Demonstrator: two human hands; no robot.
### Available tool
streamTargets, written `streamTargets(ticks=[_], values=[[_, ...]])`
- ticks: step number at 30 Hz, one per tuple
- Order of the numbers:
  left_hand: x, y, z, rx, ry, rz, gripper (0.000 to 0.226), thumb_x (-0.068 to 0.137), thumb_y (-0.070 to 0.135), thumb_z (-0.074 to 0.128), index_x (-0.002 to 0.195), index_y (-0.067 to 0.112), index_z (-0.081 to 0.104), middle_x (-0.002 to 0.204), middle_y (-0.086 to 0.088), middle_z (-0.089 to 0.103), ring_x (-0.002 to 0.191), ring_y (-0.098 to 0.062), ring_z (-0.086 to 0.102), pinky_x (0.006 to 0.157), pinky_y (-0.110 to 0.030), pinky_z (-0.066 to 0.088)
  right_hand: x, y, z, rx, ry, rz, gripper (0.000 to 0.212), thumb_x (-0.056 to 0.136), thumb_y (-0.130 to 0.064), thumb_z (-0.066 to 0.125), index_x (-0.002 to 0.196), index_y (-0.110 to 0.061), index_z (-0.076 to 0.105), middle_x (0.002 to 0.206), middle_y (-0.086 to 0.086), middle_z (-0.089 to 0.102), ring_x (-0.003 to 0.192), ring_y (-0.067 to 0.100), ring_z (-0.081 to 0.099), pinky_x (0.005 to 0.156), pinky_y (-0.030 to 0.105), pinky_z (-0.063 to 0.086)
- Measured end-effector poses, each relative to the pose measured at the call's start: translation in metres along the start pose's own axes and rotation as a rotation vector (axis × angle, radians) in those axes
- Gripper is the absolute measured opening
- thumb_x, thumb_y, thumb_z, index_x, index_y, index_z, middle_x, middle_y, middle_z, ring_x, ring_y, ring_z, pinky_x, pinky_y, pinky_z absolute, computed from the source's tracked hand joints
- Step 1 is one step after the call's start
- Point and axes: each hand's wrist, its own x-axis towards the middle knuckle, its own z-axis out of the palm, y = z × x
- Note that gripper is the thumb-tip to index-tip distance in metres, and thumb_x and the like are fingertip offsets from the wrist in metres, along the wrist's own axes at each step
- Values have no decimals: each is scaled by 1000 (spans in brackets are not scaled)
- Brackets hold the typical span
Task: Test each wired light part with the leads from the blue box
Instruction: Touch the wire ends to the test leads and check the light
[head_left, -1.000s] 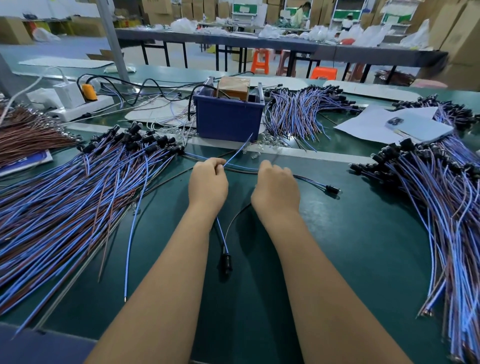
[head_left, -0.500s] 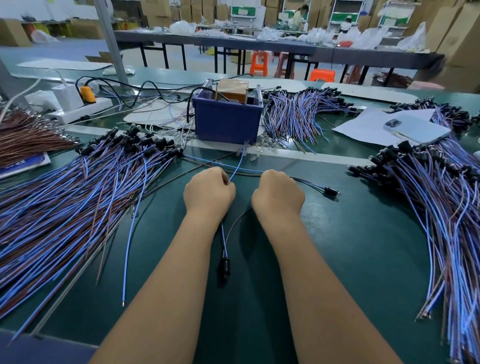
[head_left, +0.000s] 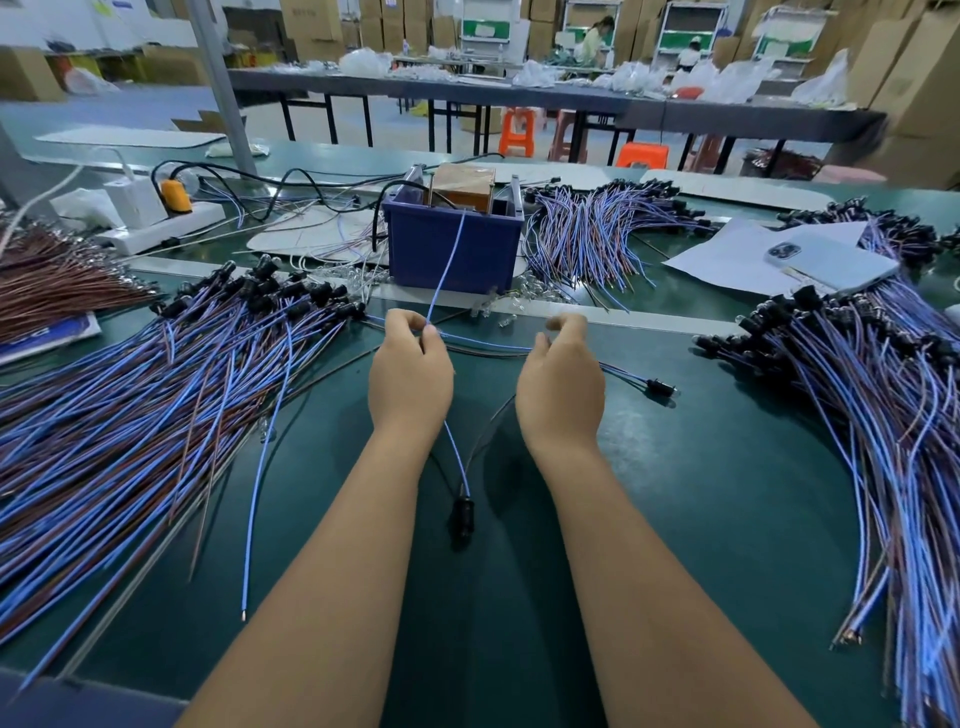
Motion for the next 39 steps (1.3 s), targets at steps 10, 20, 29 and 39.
streamTargets(ticks=[10,20,29,39], values=[[3,-1,-1,-131,59,-90,6,100,23,37,98,23,43,62,3,66,45,4,49,51,-26,32,6,2,8,305,-28,-28,37,97,-7,51,134,-9,50,83,0,60,77,17,53,67,19,34],[5,-1,-3,-208,97,-143,8,101,25,36,97,26,43,64,3,67,47,-7,42,52,-26,33,12,9,15,394,-59,55,24,96,-17,53,114,-25,67,69,-7,62,63,9,58,60,20,44],[5,-3,-2,-217,108,-163,12,101,24,37,90,29,41,60,5,65,39,2,44,51,-25,32,19,4,27,420,-58,83,27,95,-17,54,115,-26,69,91,-4,70,79,19,65,76,33,54],[5,-3,-2,-225,118,-165,14,100,24,38,88,30,41,54,8,64,39,2,45,49,-25,32,20,8,30,411,-96,55,26,95,-21,54,114,-31,70,80,-10,65,70,14,58,71,32,51]])
